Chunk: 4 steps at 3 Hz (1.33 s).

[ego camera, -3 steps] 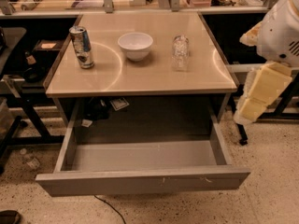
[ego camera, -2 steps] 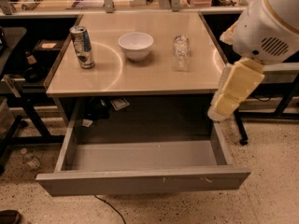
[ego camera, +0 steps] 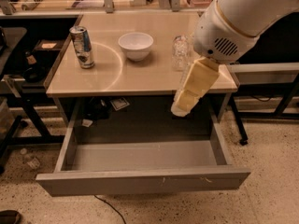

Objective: Place redbull can into top drawer

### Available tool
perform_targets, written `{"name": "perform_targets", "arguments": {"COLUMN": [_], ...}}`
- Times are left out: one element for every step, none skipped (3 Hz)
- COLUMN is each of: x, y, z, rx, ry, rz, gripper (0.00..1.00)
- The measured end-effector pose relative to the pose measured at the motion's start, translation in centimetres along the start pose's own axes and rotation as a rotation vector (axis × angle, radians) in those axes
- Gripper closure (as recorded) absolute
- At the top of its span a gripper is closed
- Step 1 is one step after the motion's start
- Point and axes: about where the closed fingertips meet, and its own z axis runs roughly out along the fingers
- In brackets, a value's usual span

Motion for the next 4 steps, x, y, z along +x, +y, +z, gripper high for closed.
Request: {"name": "perform_targets", "arguments": {"x": [-0.5,-1.2,-3.9,-3.9], "y": [0.1,-0.9,-4.0,-4.0], "z": [0.9,3.8,6.5,6.5], "rx": [-0.001,-0.009,0.028,0.028], "ry": [-0.023,-0.111,-0.234,-0.234], "rz": [0.022,0.126,0.198,0.198], "gripper": [0.0,0.0,0.0,0.0]}}
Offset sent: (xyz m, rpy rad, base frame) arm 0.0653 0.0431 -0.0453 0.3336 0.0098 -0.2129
